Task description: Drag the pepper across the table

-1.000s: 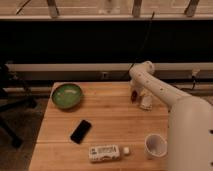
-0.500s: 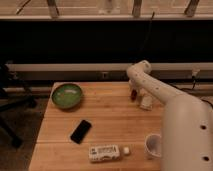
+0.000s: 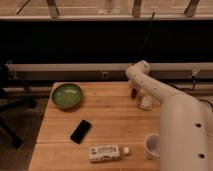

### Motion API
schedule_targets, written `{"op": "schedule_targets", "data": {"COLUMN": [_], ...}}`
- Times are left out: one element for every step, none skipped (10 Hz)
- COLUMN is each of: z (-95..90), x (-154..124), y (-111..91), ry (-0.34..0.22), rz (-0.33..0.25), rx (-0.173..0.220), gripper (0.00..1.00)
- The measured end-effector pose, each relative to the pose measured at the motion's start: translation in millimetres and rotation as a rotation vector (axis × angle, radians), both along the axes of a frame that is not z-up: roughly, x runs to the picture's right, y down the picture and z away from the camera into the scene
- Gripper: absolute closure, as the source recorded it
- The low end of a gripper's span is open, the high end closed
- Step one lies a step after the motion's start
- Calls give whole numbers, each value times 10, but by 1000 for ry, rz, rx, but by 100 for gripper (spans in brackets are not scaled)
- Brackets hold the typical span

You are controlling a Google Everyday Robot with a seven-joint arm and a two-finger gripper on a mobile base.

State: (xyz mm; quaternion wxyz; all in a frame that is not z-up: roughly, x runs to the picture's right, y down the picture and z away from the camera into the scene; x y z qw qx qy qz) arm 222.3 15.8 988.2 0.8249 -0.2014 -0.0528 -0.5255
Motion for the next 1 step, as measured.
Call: {"op": "schedule_targets", "data": {"z": [-44], "x": [-6], "y": [37], "ry": [-2], "rz": [-2], "rx": [-5], "gripper": [34]}}
